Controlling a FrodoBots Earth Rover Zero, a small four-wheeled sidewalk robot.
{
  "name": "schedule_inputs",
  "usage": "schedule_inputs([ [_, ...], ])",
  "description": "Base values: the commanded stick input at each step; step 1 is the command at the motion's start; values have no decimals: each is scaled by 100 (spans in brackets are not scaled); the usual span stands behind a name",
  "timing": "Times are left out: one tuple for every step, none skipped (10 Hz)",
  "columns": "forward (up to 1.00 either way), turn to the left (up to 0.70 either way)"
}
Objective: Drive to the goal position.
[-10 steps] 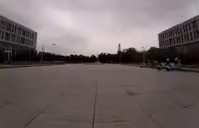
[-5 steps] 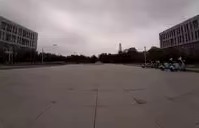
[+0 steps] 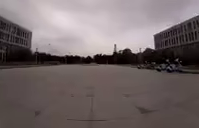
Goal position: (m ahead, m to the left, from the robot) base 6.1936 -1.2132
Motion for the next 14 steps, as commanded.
schedule_inputs([
  [70,0],
  [70,0],
  [70,0],
  [70,-26],
  [70,-26],
  [70,-13],
  [70,0],
  [70,0],
  [70,0],
  [70,0],
  [70,0],
  [70,0],
  [70,0],
  [70,0],
])
